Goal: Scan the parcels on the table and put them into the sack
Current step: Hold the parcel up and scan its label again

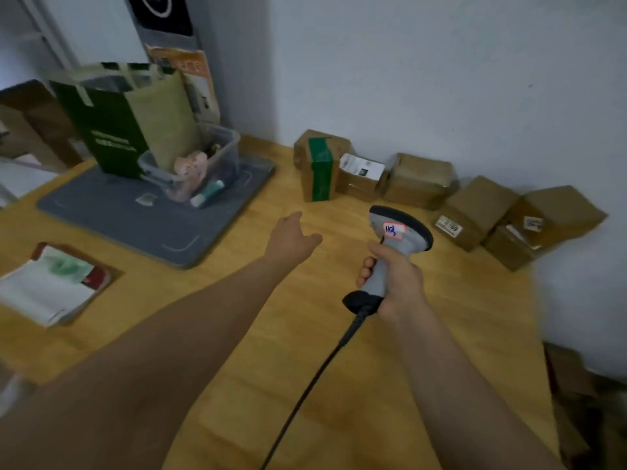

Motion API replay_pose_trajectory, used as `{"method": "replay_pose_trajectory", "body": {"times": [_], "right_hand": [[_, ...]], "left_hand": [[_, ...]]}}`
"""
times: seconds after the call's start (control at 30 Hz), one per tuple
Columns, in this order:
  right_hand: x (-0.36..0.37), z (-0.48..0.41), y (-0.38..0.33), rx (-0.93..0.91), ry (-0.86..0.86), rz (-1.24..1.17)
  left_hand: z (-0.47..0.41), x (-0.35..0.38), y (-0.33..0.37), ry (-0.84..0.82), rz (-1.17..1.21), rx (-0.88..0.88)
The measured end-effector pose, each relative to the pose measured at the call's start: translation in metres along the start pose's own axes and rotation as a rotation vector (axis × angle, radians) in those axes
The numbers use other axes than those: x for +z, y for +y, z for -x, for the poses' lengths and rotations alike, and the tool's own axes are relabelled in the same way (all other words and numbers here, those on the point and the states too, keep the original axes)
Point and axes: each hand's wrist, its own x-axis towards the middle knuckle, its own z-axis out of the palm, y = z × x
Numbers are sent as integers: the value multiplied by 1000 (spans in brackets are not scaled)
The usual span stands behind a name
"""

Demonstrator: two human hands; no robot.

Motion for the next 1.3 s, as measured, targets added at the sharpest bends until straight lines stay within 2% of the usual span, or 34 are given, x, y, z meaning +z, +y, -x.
{"method": "replay_pose_trajectory", "body": {"times": [0.1,0.23,0.43,0.6,0.7,0.83,0.93,1.0,1.07,1.2,1.3], "right_hand": [[-5,-34,-30,-5,6,-73],[0,-79,-53,14,-10,-93],[3,-130,-50,93,-86,-3],[6,-154,-43,101,-127,15],[4,-157,-43,80,-135,32],[-4,-147,-40,71,-123,70],[-12,-126,-34,103,-96,117],[-19,-109,-26,119,-86,132],[-25,-90,-16,140,-74,146],[-32,-52,6,172,-66,172],[-30,-24,22,219,-77,145]], "left_hand": [[-47,25,31,-3,-39,-26],[-124,46,54,117,-149,-13],[-206,56,86,348,-95,-282],[-249,70,90,326,-127,-363],[-258,69,85,340,-136,-332],[-241,54,60,342,-49,-365],[-202,39,37,330,298,-321],[-164,32,17,248,545,-384],[-125,26,-6,183,684,-490],[-51,14,-38,65,819,-551],[-5,5,-54,31,847,-485]]}}
